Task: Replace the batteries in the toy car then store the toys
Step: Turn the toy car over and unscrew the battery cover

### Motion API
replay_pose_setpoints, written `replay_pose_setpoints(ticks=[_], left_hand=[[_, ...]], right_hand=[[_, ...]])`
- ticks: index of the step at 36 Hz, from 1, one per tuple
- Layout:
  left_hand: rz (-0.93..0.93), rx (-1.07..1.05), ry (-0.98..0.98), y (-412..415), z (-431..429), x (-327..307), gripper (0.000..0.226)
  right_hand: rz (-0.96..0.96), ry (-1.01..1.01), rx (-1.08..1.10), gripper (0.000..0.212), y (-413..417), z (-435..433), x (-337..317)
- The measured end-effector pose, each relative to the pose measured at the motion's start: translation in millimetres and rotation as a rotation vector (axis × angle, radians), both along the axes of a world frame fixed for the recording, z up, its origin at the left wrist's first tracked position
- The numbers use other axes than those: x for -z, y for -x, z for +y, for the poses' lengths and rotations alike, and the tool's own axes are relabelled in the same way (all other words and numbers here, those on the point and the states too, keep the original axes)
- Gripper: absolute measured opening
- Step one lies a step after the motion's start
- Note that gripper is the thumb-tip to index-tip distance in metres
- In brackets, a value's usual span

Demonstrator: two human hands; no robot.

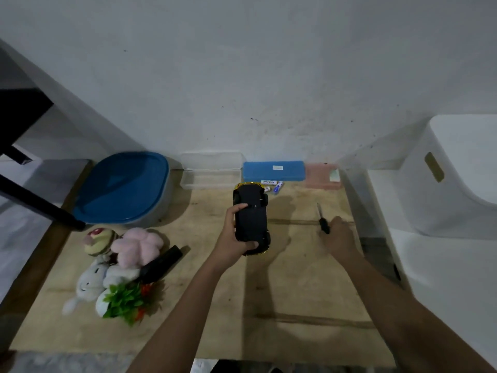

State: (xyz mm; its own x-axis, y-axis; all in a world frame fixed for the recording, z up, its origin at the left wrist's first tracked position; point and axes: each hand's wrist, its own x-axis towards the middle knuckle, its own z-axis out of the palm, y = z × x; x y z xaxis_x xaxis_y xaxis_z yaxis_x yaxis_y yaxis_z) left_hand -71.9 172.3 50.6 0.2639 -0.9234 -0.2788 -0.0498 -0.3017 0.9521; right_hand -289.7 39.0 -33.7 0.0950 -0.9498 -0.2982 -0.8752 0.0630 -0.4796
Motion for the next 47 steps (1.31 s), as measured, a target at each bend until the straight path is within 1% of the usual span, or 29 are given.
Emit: replay_pose_setpoints(ticks=[2,4,7,10,12,16,20,23,25,27,29,30,37,47], left_hand=[[0.000,-0.025,-0.004,-4,4,0,0.077],[-0.005,-0.049,0.003,-7,8,-1,0.078],[0.006,-0.088,0.028,-12,7,-7,0.080],[0.013,-0.128,0.068,-19,2,-20,0.081],[0.003,-0.142,0.110,-22,-4,-32,0.081],[-0.003,-0.148,0.180,-26,-20,-59,0.079],[0.007,-0.139,0.250,-27,-37,-84,0.078],[0.007,-0.133,0.304,-26,-49,-103,0.077],[0.009,-0.126,0.326,-24,-57,-113,0.077],[-0.004,-0.115,0.347,-23,-64,-120,0.078],[-0.017,-0.102,0.362,-23,-69,-124,0.078],[-0.020,-0.096,0.367,-22,-72,-126,0.078],[-0.028,-0.070,0.364,-22,-80,-127,0.078],[-0.032,-0.063,0.350,-22,-83,-125,0.078]], right_hand=[[0.021,-0.004,-0.008,0.021,-6,2,0],[-0.025,-0.038,-0.006,0.019,-12,0,-2],[-0.238,-0.076,0.073,0.022,-23,-7,-12],[-0.492,-0.049,0.133,0.019,-38,-14,-47],[-0.593,0.002,0.100,0.011,-48,-18,-80],[-0.803,0.153,0.097,0.003,-63,-27,-143],[-0.996,0.250,0.034,0.004,-71,-27,-204],[-1.090,0.344,-0.039,0.001,-75,-26,-237],[-1.115,0.400,-0.106,0.003,-77,-24,-252],[-1.097,0.450,-0.181,0.002,-78,-23,-260],[-1.070,0.490,-0.220,0.009,-80,-23,-262],[-1.065,0.498,-0.224,0.009,-81,-23,-261],[-1.104,0.490,-0.196,0.002,-84,-30,-254],[-1.091,0.466,-0.119,0.008,-87,-32,-245]])
